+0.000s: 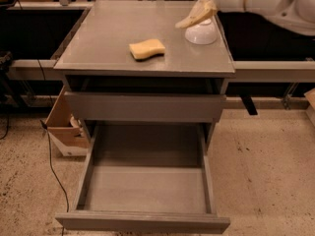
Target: Pick sponge from middle drawer and place on counter
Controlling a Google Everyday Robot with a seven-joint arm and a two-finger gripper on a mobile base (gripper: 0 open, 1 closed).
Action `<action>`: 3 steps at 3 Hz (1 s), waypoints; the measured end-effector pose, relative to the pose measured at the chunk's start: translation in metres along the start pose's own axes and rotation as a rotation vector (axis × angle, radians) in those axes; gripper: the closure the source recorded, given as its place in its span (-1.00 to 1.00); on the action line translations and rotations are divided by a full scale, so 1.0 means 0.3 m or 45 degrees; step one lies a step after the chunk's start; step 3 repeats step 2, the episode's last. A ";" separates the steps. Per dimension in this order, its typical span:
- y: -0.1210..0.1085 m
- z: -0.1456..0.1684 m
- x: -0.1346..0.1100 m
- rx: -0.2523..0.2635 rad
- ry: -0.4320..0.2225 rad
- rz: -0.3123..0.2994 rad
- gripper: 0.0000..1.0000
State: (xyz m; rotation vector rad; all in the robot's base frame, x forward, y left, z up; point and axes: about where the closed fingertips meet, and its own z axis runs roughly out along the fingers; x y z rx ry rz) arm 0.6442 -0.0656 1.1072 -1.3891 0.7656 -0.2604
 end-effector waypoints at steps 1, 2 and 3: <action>-0.115 -0.118 -0.101 0.055 0.014 -0.072 -1.00; -0.119 -0.129 -0.099 0.058 0.021 -0.074 -1.00; -0.119 -0.129 -0.099 0.058 0.021 -0.074 -1.00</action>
Offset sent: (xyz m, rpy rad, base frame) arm -0.0298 -0.0143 0.0364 -0.0052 -0.0574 -0.0204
